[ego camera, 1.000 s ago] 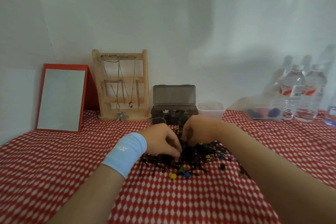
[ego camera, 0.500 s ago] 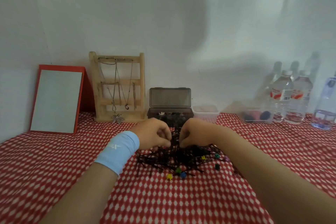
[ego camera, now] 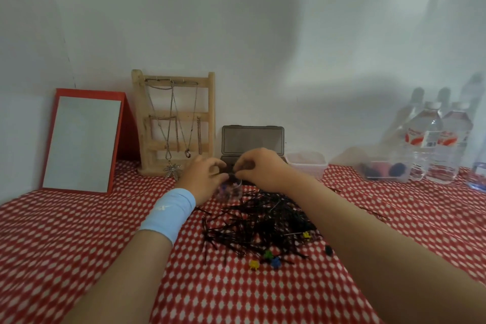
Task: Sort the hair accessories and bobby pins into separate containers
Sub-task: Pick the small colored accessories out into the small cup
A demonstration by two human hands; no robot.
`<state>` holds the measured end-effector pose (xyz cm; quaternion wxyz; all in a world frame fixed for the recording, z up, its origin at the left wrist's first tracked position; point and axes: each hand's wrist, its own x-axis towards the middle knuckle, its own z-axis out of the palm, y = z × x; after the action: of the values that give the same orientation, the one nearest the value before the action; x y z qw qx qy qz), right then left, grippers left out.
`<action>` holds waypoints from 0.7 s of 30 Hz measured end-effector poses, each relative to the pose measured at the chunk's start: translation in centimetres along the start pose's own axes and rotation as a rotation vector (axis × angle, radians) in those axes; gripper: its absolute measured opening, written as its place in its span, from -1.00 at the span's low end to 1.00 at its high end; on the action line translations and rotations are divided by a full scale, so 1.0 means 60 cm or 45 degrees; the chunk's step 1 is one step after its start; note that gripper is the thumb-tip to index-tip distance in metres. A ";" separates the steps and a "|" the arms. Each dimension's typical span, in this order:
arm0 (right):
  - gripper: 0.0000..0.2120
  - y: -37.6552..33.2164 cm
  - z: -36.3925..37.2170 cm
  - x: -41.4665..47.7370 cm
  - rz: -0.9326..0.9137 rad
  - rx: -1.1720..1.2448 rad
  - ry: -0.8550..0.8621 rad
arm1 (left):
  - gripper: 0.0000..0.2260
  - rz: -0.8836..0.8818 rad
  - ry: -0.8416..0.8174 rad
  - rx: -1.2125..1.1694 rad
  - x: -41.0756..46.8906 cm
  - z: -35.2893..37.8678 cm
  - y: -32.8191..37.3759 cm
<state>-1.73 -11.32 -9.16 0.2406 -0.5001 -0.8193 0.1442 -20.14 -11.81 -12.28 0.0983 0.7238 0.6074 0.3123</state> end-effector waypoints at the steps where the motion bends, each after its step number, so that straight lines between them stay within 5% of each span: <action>1: -0.82 -0.002 0.007 0.006 0.000 0.000 -0.022 | -0.65 -0.031 -0.047 -0.001 -0.001 0.004 -0.005; 6: -0.89 0.000 0.004 0.000 0.026 -0.062 -0.068 | -0.40 -0.060 -0.344 -0.230 -0.010 0.010 -0.003; 9: -0.96 0.006 -0.025 -0.031 0.031 -0.156 -0.344 | -0.22 -0.037 -0.387 -0.165 -0.010 0.015 -0.001; 13: -0.79 0.014 -0.042 -0.064 0.118 -0.312 -0.700 | -0.27 0.029 -0.397 -0.054 -0.011 0.016 0.013; 17: -0.75 0.023 -0.037 -0.077 0.085 -0.337 -0.640 | -0.40 0.195 -0.277 0.174 -0.018 0.008 0.042; 21: -0.70 0.027 -0.059 -0.084 0.126 -0.158 -0.435 | -0.69 0.291 -0.361 -0.052 -0.024 0.004 0.082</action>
<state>3.31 -15.08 -8.23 0.0592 -0.5218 -0.8301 0.1877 -16.07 -14.31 -10.41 0.1615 0.8228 0.4947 0.2283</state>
